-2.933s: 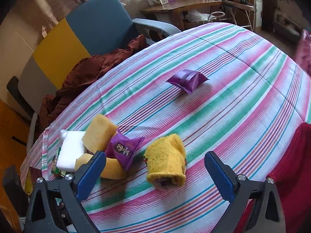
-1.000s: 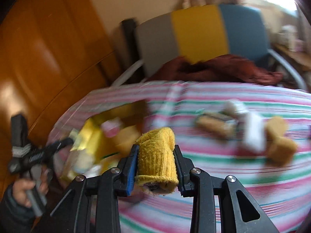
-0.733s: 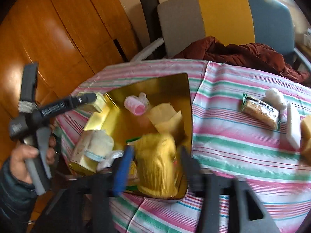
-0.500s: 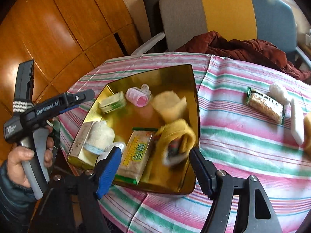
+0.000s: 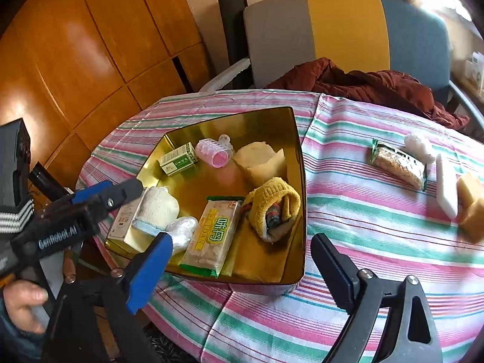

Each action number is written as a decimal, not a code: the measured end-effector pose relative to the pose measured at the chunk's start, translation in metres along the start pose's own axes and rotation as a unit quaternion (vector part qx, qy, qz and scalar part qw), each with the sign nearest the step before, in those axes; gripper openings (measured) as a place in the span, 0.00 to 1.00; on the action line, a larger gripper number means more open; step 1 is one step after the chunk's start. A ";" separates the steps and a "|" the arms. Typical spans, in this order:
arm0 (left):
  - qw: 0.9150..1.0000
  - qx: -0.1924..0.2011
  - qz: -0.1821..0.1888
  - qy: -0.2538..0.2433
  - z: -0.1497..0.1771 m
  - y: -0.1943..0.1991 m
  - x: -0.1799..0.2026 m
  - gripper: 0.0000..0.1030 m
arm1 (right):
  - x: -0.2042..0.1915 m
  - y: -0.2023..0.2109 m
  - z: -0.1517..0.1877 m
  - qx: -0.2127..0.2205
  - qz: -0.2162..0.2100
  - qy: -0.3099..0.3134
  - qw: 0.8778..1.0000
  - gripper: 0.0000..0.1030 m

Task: Organize objects
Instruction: 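Carry both items to the gold tray and open both tools to release them, then move both open tools back over the cloth toward the sponges, then grasp a yellow sponge with the right tool while the left tool grasps the white rectangular sponge, then lift the white sponge with the left tool while the right tool holds the yellow sponge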

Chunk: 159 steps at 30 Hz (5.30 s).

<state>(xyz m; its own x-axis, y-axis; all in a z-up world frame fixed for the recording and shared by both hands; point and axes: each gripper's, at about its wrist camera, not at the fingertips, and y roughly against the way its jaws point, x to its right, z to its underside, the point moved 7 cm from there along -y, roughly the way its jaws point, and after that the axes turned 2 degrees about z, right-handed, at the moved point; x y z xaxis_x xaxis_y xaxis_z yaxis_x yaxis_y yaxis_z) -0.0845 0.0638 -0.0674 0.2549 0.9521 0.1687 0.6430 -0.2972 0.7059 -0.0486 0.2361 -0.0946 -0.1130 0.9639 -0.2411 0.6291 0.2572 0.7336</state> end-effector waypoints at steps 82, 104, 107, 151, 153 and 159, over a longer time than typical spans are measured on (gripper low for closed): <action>0.966 -0.125 0.162 -0.157 0.014 -0.064 0.219 0.80 | 0.319 0.079 -0.014 0.028 0.229 -0.179 0.956 0.54; 0.936 -0.163 0.167 -0.263 0.003 -0.158 0.359 0.76 | 0.355 0.115 -0.008 0.051 0.225 -0.267 0.936 0.55; 0.933 -0.169 0.152 -0.279 0.006 -0.176 0.374 0.76 | 0.357 0.115 -0.007 0.050 0.222 -0.273 0.935 0.56; 0.942 -0.104 0.182 -0.263 0.083 -0.144 0.322 0.57 | 0.337 0.064 0.011 -0.045 0.170 -0.223 0.959 0.58; 0.942 -0.100 0.182 -0.262 0.084 -0.143 0.322 0.57 | 0.330 0.052 0.018 -0.077 0.161 -0.208 0.962 0.58; 0.944 -0.097 0.186 -0.253 0.083 -0.143 0.320 0.57 | 0.327 0.038 0.028 -0.101 0.161 -0.199 0.961 0.60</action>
<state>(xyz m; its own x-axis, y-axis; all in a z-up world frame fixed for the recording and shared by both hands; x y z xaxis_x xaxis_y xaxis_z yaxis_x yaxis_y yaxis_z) -0.0348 0.4053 -0.1719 0.7816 0.6133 0.1134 0.3095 -0.5393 0.7832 -0.0400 0.5596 -0.1632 0.3918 0.9033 -0.1748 0.4145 -0.0037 0.9100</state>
